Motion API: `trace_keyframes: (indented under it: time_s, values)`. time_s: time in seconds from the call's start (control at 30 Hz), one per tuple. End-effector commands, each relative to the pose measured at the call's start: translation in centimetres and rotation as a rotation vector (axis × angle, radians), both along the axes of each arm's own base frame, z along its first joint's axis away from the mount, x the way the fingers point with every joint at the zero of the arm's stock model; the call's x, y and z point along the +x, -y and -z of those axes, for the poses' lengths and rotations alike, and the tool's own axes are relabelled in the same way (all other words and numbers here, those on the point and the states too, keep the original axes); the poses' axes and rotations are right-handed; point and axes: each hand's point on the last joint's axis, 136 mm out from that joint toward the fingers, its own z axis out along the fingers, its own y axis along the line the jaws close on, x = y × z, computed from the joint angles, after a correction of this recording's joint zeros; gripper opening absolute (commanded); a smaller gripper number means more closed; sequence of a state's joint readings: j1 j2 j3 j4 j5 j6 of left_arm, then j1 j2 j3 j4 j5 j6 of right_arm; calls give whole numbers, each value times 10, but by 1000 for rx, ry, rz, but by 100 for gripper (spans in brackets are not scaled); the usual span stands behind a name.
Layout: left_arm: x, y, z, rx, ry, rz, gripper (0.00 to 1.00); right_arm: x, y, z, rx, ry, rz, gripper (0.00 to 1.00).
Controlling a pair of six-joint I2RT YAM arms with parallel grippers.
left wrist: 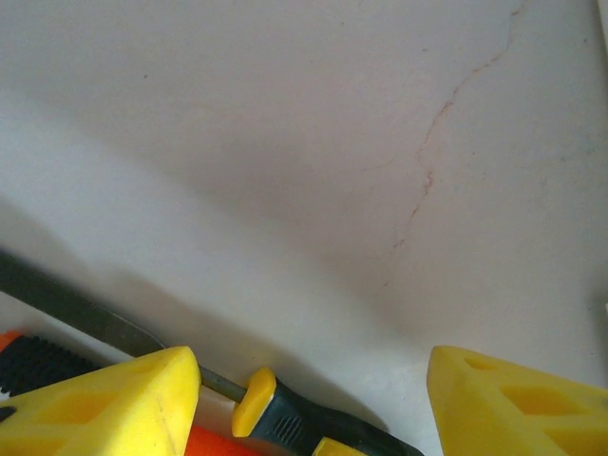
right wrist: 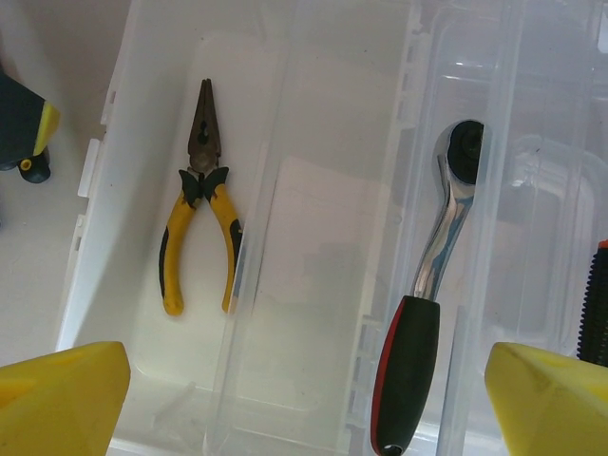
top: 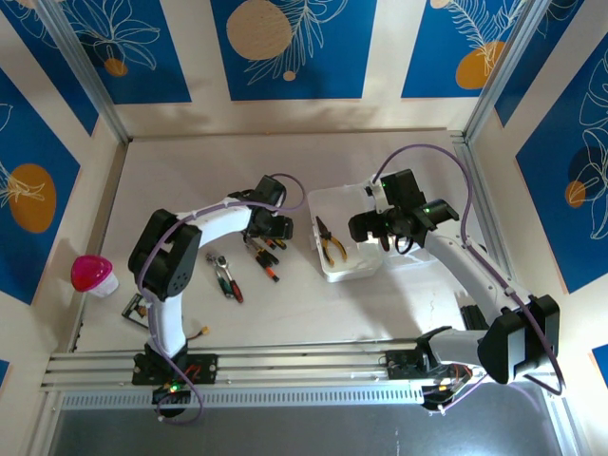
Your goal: Pack the tool kit
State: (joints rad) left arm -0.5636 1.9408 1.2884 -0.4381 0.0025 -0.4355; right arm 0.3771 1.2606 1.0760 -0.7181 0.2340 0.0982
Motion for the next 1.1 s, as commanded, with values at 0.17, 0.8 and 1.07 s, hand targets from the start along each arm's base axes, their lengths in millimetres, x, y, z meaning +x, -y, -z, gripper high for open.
trace_keyframes:
  time_s: [0.17, 0.8, 1.07]
  values:
    - [-59, -32, 48, 157, -193, 36, 58, -4, -1, 0, 35, -3, -1, 96]
    - [-23, 16, 39, 133, -117, 145, 52, -7, -2, -1, 43, -10, 3, 96]
    - [-30, -2, 24, 192, -83, 139, 52, -8, 2, 0, 40, -7, 12, 96]
